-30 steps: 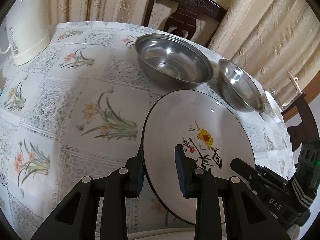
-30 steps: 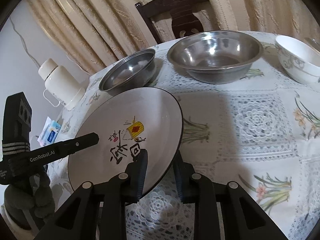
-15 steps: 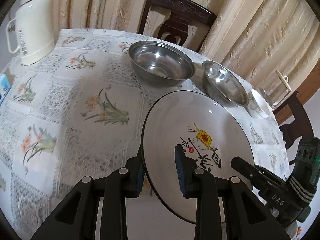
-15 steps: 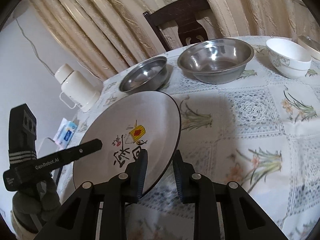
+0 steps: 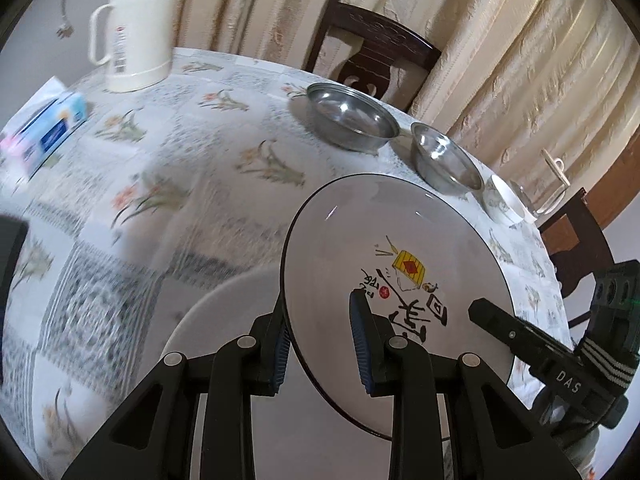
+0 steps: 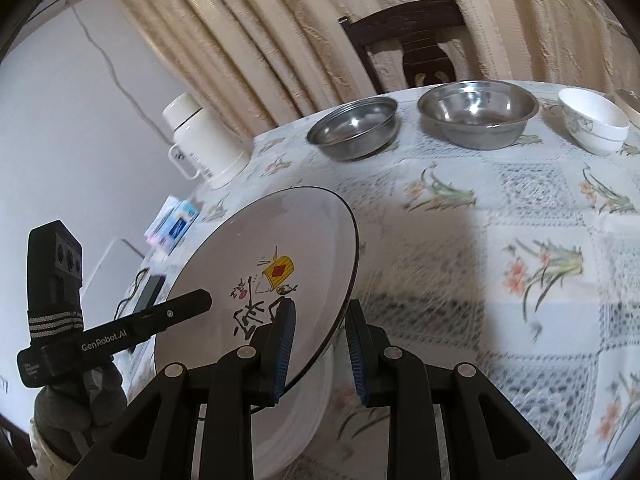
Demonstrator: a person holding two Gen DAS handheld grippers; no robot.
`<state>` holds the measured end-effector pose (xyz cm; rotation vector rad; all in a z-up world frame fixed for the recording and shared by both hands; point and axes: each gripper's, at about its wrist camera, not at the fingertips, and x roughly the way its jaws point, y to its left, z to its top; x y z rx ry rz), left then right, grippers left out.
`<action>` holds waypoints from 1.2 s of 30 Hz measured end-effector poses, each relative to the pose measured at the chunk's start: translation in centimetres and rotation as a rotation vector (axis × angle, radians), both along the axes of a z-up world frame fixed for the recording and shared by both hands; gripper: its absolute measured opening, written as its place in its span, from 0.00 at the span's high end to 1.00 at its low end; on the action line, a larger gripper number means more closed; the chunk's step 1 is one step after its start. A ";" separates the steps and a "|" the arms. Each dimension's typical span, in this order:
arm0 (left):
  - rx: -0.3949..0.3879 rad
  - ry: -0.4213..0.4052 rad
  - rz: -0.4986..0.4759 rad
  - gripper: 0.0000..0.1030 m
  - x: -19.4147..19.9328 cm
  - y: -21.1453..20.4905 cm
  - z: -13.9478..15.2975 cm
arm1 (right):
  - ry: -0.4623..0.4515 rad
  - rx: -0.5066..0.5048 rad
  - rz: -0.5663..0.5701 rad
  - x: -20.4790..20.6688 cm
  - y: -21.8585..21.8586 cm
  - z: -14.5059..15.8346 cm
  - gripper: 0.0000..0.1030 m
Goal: Organize plates and bowls
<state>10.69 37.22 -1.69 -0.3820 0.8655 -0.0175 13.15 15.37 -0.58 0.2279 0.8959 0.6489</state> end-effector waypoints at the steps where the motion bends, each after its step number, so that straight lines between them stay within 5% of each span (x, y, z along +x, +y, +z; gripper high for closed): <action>1: 0.000 0.001 0.003 0.72 -0.6 0.1 -0.1 | 0.001 -0.002 0.007 -0.3 0.2 -0.1 0.73; 28: 0.005 0.044 0.053 0.71 -5.9 2.4 -2.8 | 0.021 -0.079 0.078 -3.8 3.1 -1.8 0.73; 36: -0.004 0.040 0.035 0.62 -6.1 2.5 -2.7 | 0.013 -0.100 0.072 -4.0 3.4 -1.9 0.73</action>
